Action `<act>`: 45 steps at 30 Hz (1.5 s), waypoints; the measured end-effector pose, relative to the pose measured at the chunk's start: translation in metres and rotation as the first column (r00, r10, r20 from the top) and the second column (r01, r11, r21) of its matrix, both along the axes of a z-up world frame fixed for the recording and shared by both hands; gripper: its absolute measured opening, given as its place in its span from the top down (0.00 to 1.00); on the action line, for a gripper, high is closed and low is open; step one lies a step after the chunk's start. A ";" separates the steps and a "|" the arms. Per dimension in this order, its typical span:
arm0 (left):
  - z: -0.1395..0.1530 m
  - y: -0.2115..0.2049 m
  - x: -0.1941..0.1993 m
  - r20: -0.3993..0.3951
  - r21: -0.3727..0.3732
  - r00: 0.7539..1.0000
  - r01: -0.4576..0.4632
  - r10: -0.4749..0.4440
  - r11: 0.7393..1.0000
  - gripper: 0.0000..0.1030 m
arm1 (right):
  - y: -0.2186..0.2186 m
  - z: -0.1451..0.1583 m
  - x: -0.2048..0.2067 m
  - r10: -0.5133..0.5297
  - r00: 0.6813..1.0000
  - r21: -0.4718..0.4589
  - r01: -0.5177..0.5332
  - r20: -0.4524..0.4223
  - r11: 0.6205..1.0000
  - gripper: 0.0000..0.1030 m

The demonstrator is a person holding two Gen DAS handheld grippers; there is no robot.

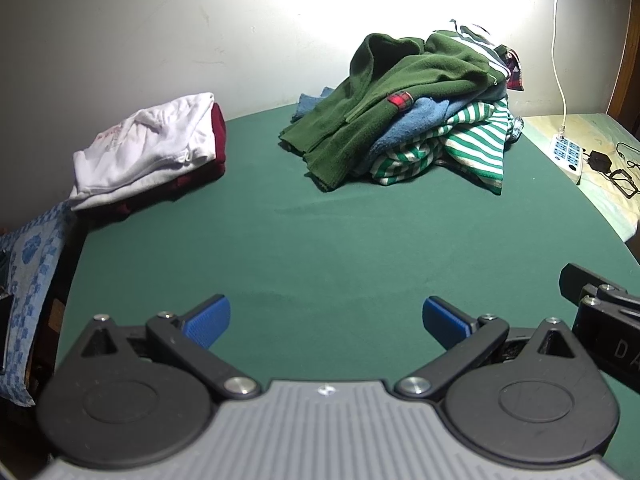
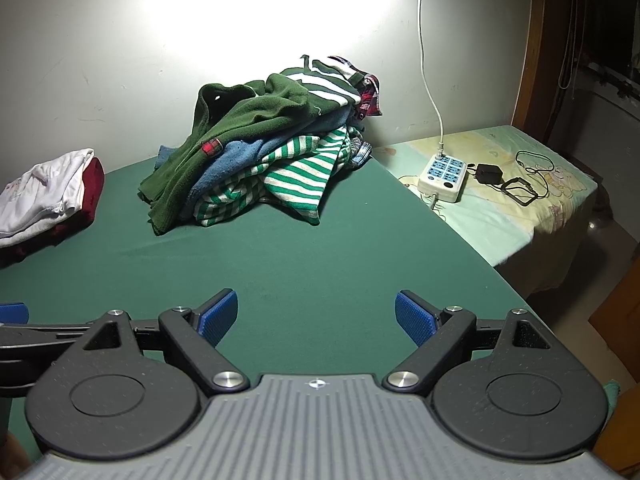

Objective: Fold clothes

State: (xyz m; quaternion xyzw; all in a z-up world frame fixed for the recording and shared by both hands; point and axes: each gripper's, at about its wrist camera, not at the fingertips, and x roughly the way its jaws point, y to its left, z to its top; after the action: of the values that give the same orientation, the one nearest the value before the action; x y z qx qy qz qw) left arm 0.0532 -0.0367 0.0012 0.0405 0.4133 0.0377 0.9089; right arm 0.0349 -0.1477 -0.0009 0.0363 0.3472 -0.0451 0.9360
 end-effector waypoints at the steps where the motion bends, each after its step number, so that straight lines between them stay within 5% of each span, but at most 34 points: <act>1: 0.000 0.000 0.000 -0.001 0.000 1.000 -0.001 0.001 1.000 0.00 | 0.000 0.000 0.000 0.001 1.000 0.001 -0.001 0.000 1.000 0.14; 15: -0.019 0.009 0.004 -0.034 -0.033 0.999 -0.028 0.027 0.999 0.00 | -0.001 -0.018 0.004 0.026 0.999 0.014 -0.026 -0.043 1.000 0.14; 24: -0.009 0.011 0.035 0.042 0.008 0.999 -0.025 0.025 1.000 0.00 | -0.030 -0.023 0.037 0.038 0.998 0.121 -0.031 -0.054 0.992 0.25; 37: 0.008 -0.023 0.146 0.098 0.099 0.989 0.097 -0.107 0.990 0.02 | -0.065 -0.002 0.165 0.160 0.987 0.055 -0.160 -0.005 0.986 0.26; 45: 0.024 -0.050 0.202 0.113 0.116 0.988 0.090 -0.103 0.989 0.01 | -0.077 0.021 0.254 0.169 0.984 0.067 -0.173 0.060 0.983 0.39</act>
State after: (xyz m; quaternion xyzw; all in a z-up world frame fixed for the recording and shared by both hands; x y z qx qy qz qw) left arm 0.2548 -0.0865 0.0257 0.1087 0.3534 0.0188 0.9290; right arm 0.2888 -0.2242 0.0206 0.0412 0.3250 0.0492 0.9435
